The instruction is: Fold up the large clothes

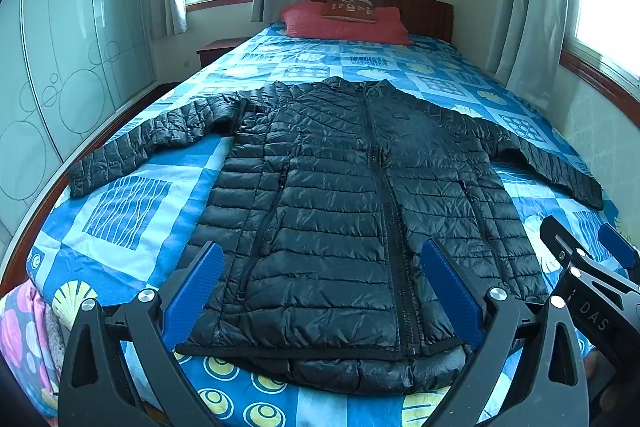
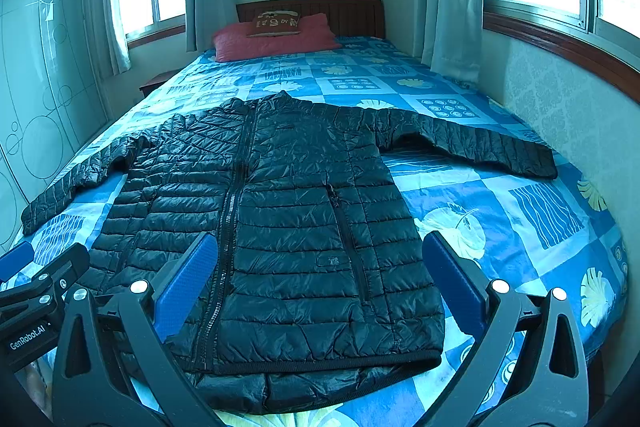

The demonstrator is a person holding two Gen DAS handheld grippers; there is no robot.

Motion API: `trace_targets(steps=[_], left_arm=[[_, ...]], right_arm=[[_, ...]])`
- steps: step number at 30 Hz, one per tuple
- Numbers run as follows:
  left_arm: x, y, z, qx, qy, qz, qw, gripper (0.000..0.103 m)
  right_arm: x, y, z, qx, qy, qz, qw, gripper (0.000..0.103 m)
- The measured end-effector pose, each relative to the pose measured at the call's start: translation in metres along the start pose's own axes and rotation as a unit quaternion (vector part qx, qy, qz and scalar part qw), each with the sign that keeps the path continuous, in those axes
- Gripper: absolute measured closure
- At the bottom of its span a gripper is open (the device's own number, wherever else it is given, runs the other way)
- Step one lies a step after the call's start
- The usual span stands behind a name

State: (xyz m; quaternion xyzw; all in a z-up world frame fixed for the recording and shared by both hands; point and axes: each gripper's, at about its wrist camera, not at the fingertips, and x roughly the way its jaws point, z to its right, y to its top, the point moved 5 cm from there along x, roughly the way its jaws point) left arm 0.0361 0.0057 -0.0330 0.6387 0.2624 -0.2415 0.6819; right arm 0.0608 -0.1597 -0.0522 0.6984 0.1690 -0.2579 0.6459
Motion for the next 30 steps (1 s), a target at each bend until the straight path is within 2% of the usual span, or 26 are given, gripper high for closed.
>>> trace_targets(steps=[30], left_arm=[[0.0005, -0.002, 0.0024, 0.003, 0.001, -0.001, 1.0, 0.005]], right_arm=[[0.0006, -0.0015, -0.0007, -0.001, 0.0, -0.002, 1.0, 0.002]])
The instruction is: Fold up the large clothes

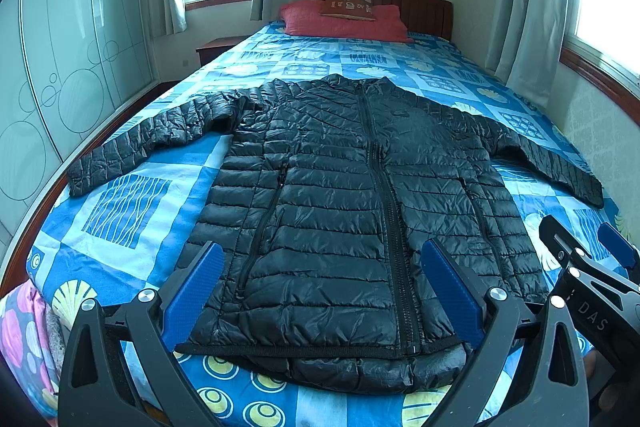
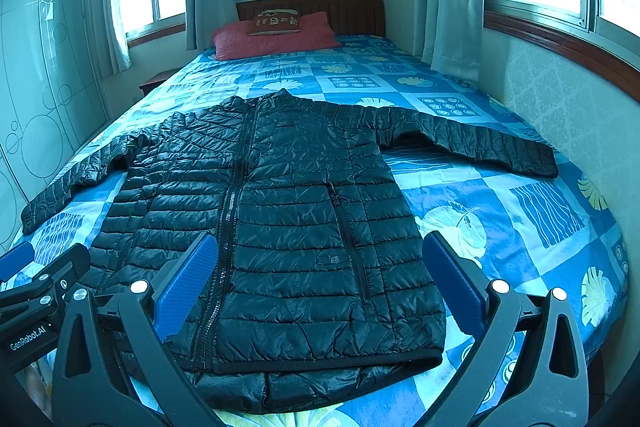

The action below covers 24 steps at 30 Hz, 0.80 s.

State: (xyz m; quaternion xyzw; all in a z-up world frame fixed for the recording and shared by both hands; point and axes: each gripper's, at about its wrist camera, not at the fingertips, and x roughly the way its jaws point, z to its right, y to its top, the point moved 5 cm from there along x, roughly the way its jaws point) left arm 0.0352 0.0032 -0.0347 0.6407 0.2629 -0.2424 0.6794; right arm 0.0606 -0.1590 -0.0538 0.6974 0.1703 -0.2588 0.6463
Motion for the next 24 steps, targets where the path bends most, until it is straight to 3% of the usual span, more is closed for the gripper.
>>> trace_targets(steps=[24], left_arm=[[0.011, -0.012, 0.001, 0.002, -0.002, -0.009, 1.0, 0.005]], right_arm=[[0.006, -0.005, 0.0, -0.001, 0.0, -0.007, 1.0, 0.002]])
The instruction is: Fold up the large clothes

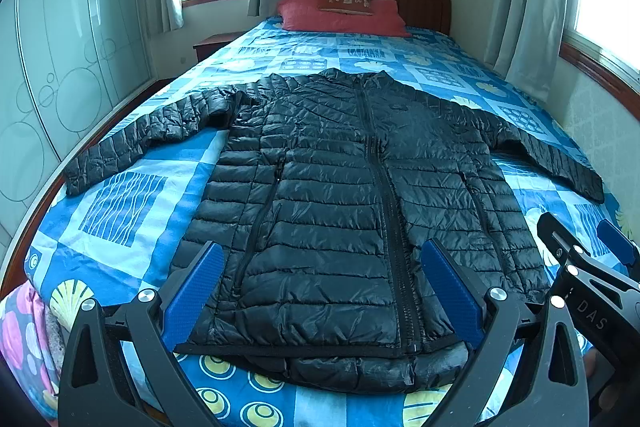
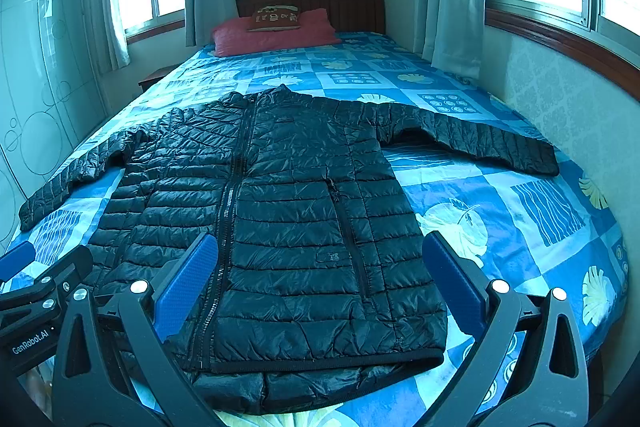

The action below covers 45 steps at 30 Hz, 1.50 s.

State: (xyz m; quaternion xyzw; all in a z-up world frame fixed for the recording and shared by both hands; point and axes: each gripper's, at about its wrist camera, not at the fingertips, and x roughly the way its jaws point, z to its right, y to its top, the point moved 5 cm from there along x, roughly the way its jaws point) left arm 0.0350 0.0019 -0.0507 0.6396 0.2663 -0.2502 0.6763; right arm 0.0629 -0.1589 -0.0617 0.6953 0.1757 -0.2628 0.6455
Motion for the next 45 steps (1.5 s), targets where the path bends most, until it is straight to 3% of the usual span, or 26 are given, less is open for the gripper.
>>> trace_targets(steps=[34, 40, 45], left_arm=[[0.028, 0.005, -0.009, -0.002, -0.002, -0.032, 0.9995, 0.005], [0.046, 0.012, -0.032, -0.02, 0.02, -0.039, 0.9988, 0.005], [0.075, 0.022, -0.078, -0.063, 0.068, -0.051, 0.9944, 0.005]], right_arm=[[0.029, -0.005, -0.018, -0.005, 0.022, -0.033, 0.999, 0.002], [0.054, 0.005, 0.032, 0.069, 0.027, -0.044, 0.996, 0.002], [0.09, 0.018, 0.133, 0.201, 0.019, -0.035, 0.979, 0.004]])
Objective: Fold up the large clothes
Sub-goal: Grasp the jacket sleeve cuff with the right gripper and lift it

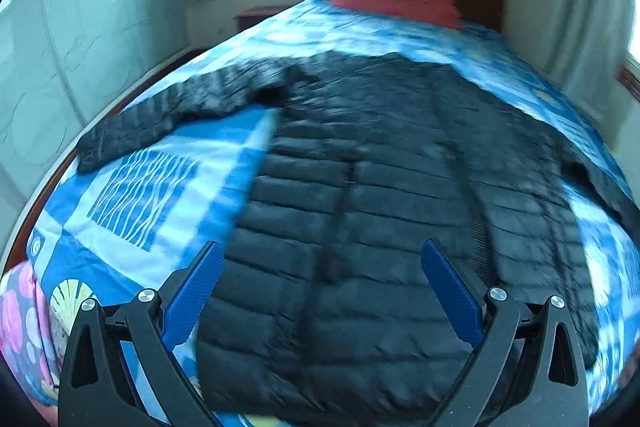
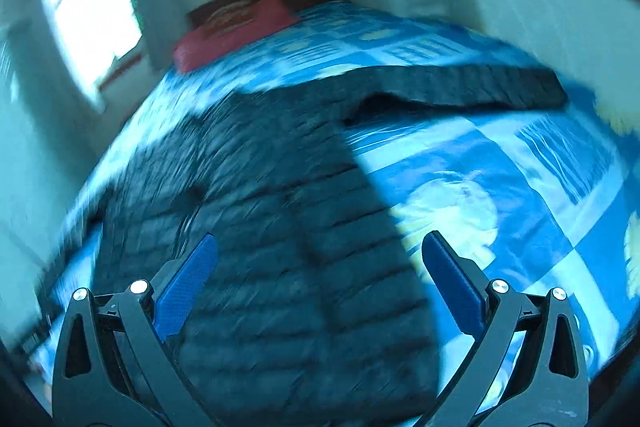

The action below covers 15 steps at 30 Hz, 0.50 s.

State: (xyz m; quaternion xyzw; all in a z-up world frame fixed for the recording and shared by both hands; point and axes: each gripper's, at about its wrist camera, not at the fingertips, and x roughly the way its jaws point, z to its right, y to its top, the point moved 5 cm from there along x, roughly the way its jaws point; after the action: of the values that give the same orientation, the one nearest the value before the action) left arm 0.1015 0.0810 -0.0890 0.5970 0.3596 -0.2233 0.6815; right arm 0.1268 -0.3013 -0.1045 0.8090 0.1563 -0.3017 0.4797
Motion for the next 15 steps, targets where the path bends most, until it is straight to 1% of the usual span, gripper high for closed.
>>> trace_targets(steps=[2, 3, 5, 6, 7, 8, 11, 13, 15], left_arm=[[0.02, 0.006, -0.026, -0.03, 0.028, -0.013, 0.9991, 0.005], [0.031, 0.01, -0.044, -0.048, 0.053, -0.016, 0.9973, 0.005], [0.046, 0.015, -0.071, -0.075, 0.082, -0.017, 0.9937, 0.005], [0.057, 0.017, -0.089, -0.092, 0.102, -0.02, 0.9903, 0.005], [0.063, 0.018, -0.1, -0.103, 0.114, -0.024, 0.9878, 0.005], [0.069, 0.018, -0.111, -0.114, 0.125, -0.026, 0.9852, 0.005], [0.087, 0.017, -0.143, -0.139, 0.159, -0.034, 0.9768, 0.005], [0.098, 0.015, -0.156, -0.152, 0.175, -0.046, 0.9718, 0.005], [0.108, 0.013, -0.169, -0.172, 0.179, -0.06, 0.9668, 0.005]], right_arm=[[0.016, 0.023, 0.053, 0.067, -0.013, 0.005, 0.998, 0.035], [0.022, 0.032, 0.075, 0.093, -0.02, 0.008, 0.995, 0.036], [0.036, 0.051, 0.127, 0.15, -0.018, 0.022, 0.988, 0.036], [0.042, 0.057, 0.144, 0.169, -0.02, 0.029, 0.985, 0.036], [0.05, 0.066, 0.17, 0.196, -0.029, 0.036, 0.98, 0.036], [0.06, 0.074, 0.193, 0.219, -0.026, 0.043, 0.974, 0.036], [0.09, 0.094, 0.24, 0.269, -0.015, 0.053, 0.961, 0.036], [0.106, 0.104, 0.259, 0.283, -0.019, 0.061, 0.957, 0.036], [0.122, 0.115, 0.276, 0.298, -0.027, 0.072, 0.951, 0.036]])
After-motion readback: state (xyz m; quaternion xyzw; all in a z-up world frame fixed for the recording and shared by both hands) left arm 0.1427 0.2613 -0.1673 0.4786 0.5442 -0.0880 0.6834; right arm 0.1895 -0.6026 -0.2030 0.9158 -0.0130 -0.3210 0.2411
